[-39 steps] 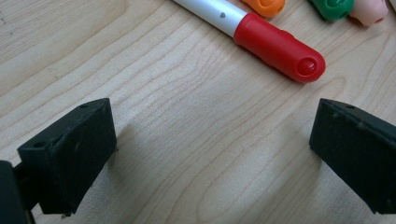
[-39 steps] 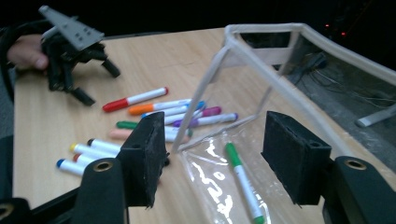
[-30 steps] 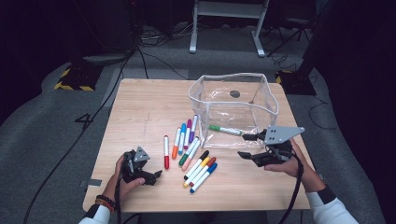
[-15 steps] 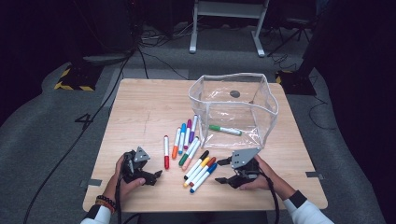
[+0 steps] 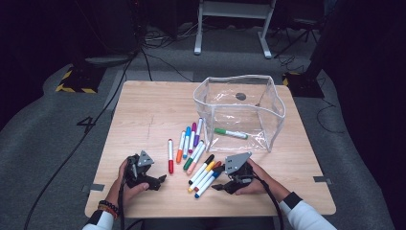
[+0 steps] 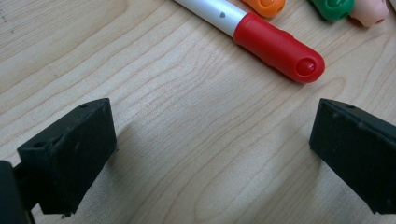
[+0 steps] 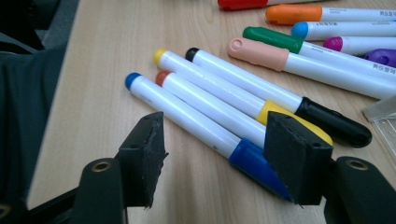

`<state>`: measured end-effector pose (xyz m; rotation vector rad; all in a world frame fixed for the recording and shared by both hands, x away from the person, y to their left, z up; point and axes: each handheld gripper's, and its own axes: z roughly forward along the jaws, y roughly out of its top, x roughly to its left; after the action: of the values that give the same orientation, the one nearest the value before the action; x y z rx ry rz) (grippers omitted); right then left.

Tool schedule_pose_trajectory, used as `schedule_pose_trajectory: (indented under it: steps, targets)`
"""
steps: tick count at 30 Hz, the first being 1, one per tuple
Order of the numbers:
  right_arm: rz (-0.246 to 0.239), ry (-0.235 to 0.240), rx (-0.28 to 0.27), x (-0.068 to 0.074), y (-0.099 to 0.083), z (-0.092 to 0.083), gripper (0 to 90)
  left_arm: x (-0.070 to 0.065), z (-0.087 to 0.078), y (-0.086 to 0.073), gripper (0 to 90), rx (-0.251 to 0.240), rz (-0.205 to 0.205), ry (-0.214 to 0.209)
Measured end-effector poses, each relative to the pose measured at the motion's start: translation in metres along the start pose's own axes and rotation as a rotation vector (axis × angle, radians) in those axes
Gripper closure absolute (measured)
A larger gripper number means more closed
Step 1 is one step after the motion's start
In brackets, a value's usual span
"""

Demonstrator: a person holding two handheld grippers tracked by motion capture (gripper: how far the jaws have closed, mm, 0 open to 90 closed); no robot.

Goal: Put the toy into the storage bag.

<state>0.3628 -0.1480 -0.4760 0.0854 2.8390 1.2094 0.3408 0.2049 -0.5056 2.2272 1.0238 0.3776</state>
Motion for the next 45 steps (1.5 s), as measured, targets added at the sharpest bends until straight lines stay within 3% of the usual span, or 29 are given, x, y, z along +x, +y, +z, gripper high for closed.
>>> schedule_pose_trajectory:
  steps: [2,10,18,22,27,30,36,40,45]
  targets:
    - [-0.011,-0.016,0.016,-0.001,0.001,0.005,38.6,0.000,0.000,0.000,0.5,0.002,-0.003,-0.002]
    - [-0.006,0.006,0.056,0.000,-0.002,0.014,41.3,0.000,0.000,0.000,0.5,0.002,-0.001,-0.002]
    - [0.004,0.038,0.083,0.005,-0.019,0.001,49.0,-0.001,0.000,0.000,0.6,0.002,-0.004,0.001]
    - [0.010,0.068,0.070,0.011,-0.032,-0.012,60.6,-0.001,0.000,0.000,0.6,0.001,-0.005,-0.001]
    - [-0.047,0.096,0.066,0.026,-0.043,-0.025,72.3,-0.001,0.000,0.000,0.6,0.002,-0.005,0.001]
    - [-0.053,0.102,0.052,0.029,-0.048,-0.028,73.8,-0.001,0.000,0.000,0.5,0.002,-0.008,0.002]
    - [-0.068,0.121,0.073,0.031,-0.049,-0.032,74.4,-0.001,0.000,0.000,0.5,0.002,-0.007,0.001]
    - [-0.061,0.112,0.072,0.030,-0.051,-0.038,74.4,-0.001,0.000,0.000,0.5,0.002,-0.007,0.002]
    - [-0.030,0.053,0.024,0.028,-0.054,-0.055,74.5,-0.001,0.000,0.000,0.5,0.002,-0.007,0.001]
